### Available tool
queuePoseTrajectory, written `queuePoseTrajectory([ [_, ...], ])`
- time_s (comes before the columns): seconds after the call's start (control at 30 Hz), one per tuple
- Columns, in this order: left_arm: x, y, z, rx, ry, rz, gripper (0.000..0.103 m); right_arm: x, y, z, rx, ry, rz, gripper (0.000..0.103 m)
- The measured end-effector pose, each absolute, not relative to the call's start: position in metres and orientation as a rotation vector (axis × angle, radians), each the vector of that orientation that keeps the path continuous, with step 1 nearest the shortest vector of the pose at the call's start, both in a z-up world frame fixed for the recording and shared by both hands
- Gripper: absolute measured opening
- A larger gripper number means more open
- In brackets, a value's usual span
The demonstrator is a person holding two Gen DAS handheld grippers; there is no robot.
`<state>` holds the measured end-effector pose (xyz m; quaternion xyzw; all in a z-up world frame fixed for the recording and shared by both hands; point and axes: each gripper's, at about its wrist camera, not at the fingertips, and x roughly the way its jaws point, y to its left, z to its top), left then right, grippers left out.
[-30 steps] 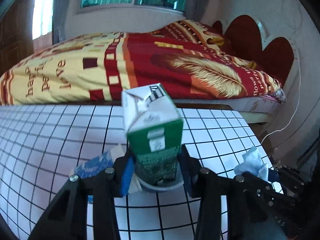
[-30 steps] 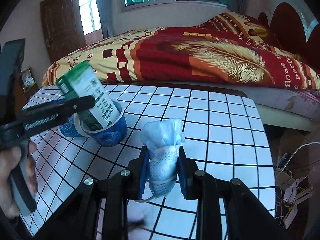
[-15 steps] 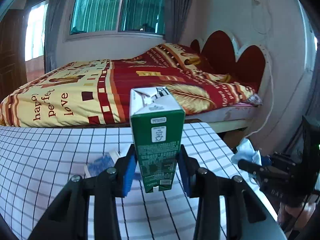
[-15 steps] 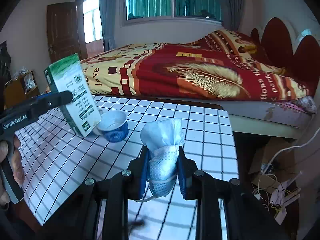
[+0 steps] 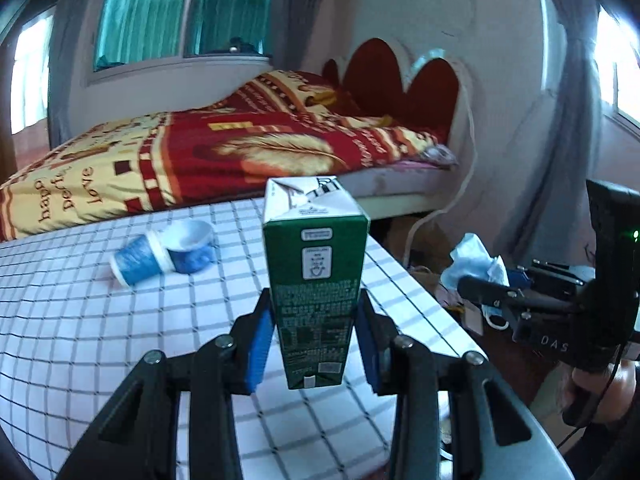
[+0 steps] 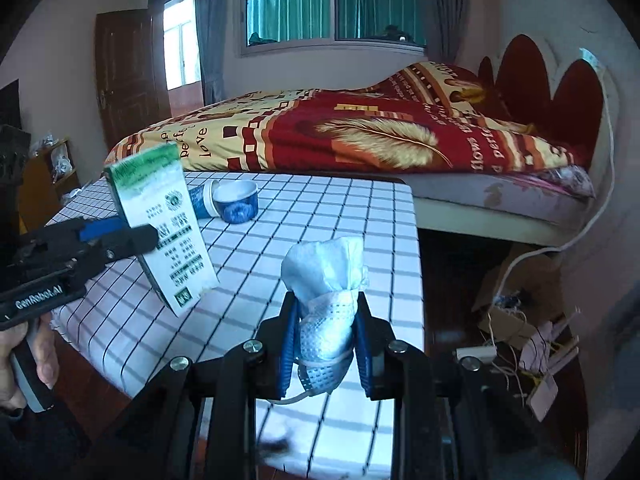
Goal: Collect trash
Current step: 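Carry the tissue and milk carton over the black bin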
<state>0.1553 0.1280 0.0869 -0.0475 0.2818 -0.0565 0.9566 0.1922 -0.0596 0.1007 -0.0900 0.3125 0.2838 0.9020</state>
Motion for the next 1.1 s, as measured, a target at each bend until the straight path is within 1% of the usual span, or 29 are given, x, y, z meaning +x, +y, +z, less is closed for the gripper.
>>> queuePoseTrajectory([
  [0.37,0.125,0.048,0.076,-0.056,0.598,-0.254,0.04,0.135,-0.149,0.094,-0.138,0.662,0.521,0.028],
  [0.63,0.118,-0.008,0.066,-0.009,0.622,-0.354,0.039,0.122,-0.213,0.068,-0.07,0.711,0.419,0.028],
  [1.1,0.108,-0.088,0.033,0.046,0.695,-0.505,0.039,0.101,-0.285,0.032,-0.028,0.789,0.3,0.028],
])
